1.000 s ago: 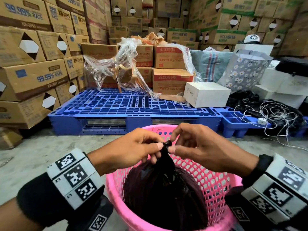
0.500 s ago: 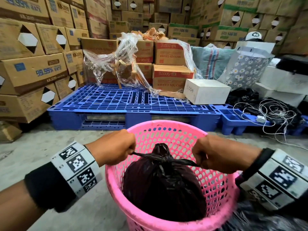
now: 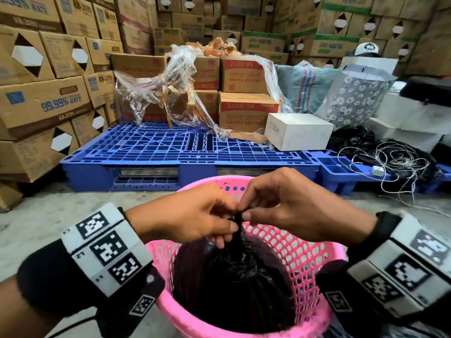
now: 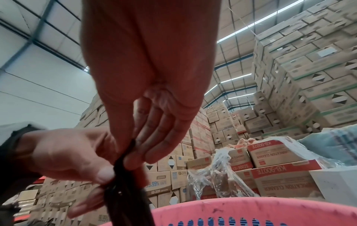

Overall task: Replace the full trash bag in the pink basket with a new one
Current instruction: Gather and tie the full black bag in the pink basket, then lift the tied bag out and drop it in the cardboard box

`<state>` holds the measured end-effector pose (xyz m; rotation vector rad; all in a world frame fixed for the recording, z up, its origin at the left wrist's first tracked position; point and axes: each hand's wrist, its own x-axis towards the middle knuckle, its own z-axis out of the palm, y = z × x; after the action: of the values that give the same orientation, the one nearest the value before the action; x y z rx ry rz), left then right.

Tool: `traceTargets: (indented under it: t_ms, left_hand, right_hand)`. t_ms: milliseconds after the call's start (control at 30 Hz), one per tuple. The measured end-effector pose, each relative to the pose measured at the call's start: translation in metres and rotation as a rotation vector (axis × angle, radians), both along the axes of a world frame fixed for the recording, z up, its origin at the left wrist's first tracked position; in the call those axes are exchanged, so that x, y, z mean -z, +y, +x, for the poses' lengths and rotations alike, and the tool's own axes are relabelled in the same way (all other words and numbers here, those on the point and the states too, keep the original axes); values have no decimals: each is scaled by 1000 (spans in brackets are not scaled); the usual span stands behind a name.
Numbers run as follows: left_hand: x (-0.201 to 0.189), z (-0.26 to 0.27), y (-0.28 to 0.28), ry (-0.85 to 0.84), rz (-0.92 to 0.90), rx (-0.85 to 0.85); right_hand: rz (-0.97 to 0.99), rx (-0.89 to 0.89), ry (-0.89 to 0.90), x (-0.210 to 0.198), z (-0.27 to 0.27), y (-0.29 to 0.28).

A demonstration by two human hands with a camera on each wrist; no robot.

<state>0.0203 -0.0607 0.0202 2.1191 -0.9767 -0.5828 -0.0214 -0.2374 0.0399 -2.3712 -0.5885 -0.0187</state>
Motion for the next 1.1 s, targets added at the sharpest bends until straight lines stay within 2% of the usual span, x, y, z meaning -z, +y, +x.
traceTargets:
  t_ms: [67, 100, 167, 233, 267, 400, 533, 633, 700, 800, 866, 966, 1100]
  left_hand:
    - [-1, 5, 5, 8, 23, -60]
    - [-1, 8, 10, -4, 20, -96]
    - [-2, 14, 17, -39, 16, -150]
    - [-3, 18, 20, -44, 15, -170]
    - [-4, 19, 21, -45, 17, -171]
    - [-2, 31, 19, -14, 20, -158]
    - [-4, 48, 20, 34, 13, -208]
    - [-3, 53, 21, 117, 27, -254]
    - [-7, 53, 20, 156, 44, -301]
    - [-27, 42, 13, 159, 82, -382]
    - [-59, 26, 9, 168, 137, -427]
    - [-131, 10, 11, 193, 128, -551]
    - [-273, 1, 30, 249, -26, -816]
  right_hand:
    - [17, -5, 65, -2, 2, -11]
    - [-48, 16, 72, -2, 3, -20]
    - [-389, 106, 108, 2, 8, -46]
    - [-771, 176, 216, 15, 11, -72]
    - [-867, 172, 251, 23, 11, -80]
    - [-818, 94, 351, 64, 5, -95]
    - [-694, 114, 238, 89, 2, -105]
    - [-692, 153, 33, 99, -1, -108]
    - [-687, 188, 122, 96, -1, -107]
    - [-693, 186, 261, 74, -6, -103]
    - [-688, 191, 352, 34, -12, -98]
    - [-705, 193, 382, -37, -34, -96]
    - [-709, 244, 323, -176, -61, -89]
